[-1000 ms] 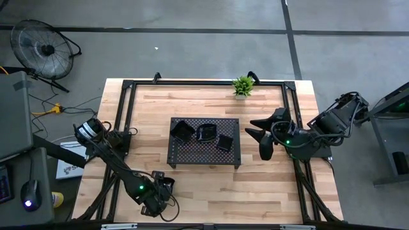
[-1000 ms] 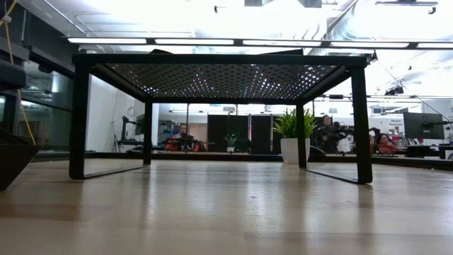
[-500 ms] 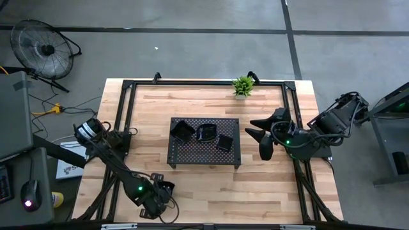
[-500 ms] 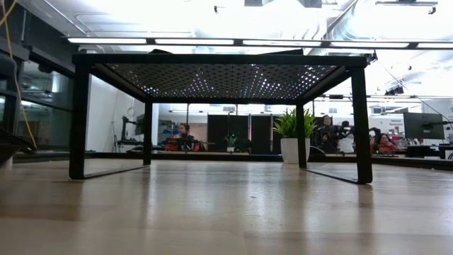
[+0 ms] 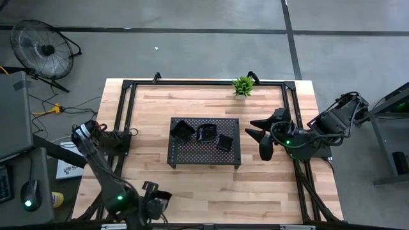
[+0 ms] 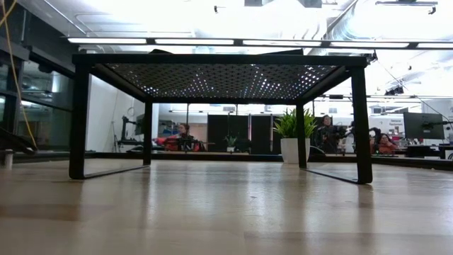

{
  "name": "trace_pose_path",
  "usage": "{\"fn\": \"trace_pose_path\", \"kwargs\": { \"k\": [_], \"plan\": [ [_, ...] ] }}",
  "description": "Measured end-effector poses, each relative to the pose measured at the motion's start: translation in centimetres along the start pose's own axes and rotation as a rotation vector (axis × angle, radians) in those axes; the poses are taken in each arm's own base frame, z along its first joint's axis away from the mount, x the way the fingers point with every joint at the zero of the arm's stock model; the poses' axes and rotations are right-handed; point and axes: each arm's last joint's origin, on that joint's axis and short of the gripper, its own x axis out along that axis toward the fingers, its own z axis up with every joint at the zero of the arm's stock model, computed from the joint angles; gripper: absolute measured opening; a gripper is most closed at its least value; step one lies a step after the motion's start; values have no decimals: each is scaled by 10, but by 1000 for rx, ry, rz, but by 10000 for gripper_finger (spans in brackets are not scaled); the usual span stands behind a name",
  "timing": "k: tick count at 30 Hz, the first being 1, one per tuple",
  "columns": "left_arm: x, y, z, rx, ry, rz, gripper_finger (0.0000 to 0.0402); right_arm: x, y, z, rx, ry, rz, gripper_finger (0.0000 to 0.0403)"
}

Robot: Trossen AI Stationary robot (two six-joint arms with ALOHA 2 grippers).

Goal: Pick & Place Mini shaped plates
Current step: Stack the distorted square plate on top of the distorted square plates on the shelf

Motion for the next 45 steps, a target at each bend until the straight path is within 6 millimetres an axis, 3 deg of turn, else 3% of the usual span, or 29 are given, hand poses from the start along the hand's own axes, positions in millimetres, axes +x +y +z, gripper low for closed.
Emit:
{"fn": "trace_pose_path", "kwargs": {
  "k": [5,12,19,32,39,45],
  "plan": [
    [-45,3,15,-26,-125,67,1,0,0,0,0,0,0,183],
    [-83,38,35,-9,-190,226,1,0,0,0,-22,3,2,183],
    [-89,83,52,169,-91,303,1,0,0,-1,-26,19,14,183],
    [-89,146,70,590,80,402,1,0,1,-1,-44,28,21,184],
    [-105,185,69,577,85,421,1,0,1,0,-41,23,20,184],
    [-131,211,49,525,51,455,1,0,1,0,-36,20,22,183]
  ]
}}
